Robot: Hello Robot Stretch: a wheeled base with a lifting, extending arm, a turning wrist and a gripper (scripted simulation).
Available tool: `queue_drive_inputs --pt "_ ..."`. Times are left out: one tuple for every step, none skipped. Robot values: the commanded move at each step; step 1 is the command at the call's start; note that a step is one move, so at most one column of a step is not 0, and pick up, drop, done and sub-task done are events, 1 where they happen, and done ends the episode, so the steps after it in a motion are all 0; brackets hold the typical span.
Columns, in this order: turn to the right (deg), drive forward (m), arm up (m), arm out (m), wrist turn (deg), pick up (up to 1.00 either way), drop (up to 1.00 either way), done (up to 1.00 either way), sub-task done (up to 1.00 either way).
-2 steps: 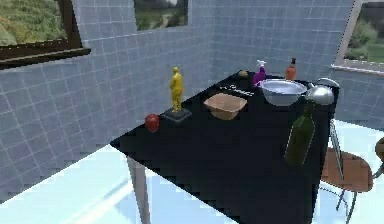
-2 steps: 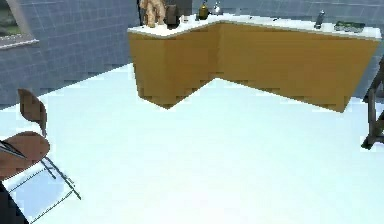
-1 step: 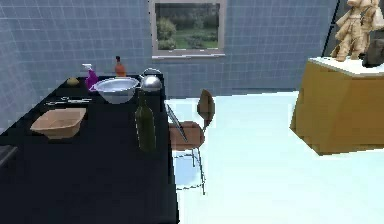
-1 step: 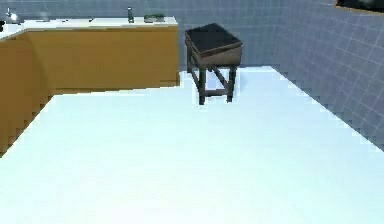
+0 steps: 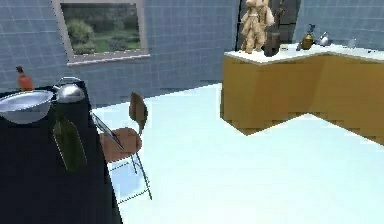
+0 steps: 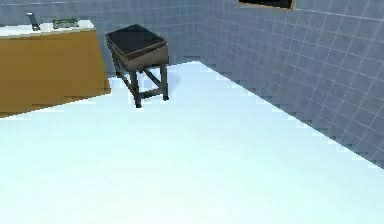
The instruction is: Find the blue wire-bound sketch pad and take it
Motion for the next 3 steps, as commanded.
queue_drive_inputs --pt "0.0 0.5 0.0 0.0 0.0 0.0 0.0 0.0 0.0" --pt "-24.0 0.0 0.0 0.0 0.0 0.0 0.0 0.0 0.0" --pt "0.0 0.5 0.0 0.0 0.0 0.0 0.0 0.0 0.0"
